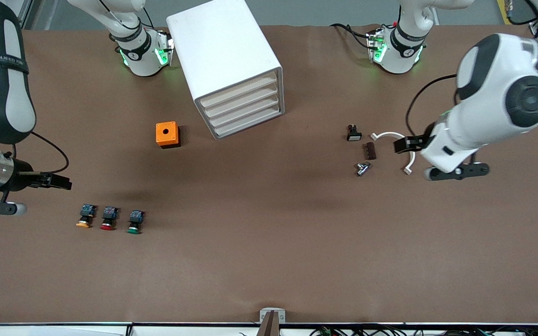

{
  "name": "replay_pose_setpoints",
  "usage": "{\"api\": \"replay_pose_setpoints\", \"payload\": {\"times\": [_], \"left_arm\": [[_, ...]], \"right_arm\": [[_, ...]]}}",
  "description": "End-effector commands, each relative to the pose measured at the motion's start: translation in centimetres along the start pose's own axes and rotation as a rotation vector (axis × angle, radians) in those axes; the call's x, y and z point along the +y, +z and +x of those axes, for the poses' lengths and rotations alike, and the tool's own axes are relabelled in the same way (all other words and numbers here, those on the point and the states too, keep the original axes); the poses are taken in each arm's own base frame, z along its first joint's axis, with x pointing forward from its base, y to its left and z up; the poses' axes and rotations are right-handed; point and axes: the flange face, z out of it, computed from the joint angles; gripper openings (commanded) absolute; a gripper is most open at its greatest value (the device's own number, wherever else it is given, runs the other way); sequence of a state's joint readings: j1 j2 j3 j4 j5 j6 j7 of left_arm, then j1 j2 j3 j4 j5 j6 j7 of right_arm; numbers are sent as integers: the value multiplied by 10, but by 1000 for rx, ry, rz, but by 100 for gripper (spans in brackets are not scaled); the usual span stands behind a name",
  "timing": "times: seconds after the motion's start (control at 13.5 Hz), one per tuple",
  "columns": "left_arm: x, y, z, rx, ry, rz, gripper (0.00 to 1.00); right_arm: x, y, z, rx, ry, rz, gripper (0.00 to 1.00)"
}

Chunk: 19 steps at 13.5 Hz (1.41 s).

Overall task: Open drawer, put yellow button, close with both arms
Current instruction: 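Move the right gripper to the yellow button while the left gripper reaches the cabinet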

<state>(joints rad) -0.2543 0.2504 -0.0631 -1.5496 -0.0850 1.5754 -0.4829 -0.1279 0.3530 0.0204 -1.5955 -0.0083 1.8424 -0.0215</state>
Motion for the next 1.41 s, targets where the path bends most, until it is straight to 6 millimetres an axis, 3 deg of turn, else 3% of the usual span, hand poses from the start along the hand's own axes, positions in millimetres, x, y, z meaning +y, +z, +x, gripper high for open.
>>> {"api": "replay_pose_setpoints", "payload": {"times": [0.0, 0.3, 0.52, 0.59, 0.74, 0.89, 0.96, 1.34], "left_arm": [[51, 14, 7, -96, -165, -50, 100], [113, 47, -12, -233, -396, -85, 100], [148, 77, -25, -272, -571, -15, 100], [160, 76, -28, -304, -613, -35, 100], [171, 96, -27, -406, -713, -35, 99], [187, 112, -36, -495, -814, 7, 100], [193, 114, -35, -529, -883, 11, 99], [219, 160, -37, -735, -1111, 111, 99]], "right_arm": [[19, 29, 15, -1, -13, 10, 100], [33, 93, 35, -12, -1, 16, 100], [45, 139, 40, -58, 19, 24, 100], [47, 152, 41, -69, 21, 23, 100], [53, 175, 46, -53, 29, 22, 100], [57, 189, 46, -64, 35, 24, 100], [57, 194, 46, -68, 36, 25, 100], [67, 226, 49, -56, 51, 29, 99]]}}
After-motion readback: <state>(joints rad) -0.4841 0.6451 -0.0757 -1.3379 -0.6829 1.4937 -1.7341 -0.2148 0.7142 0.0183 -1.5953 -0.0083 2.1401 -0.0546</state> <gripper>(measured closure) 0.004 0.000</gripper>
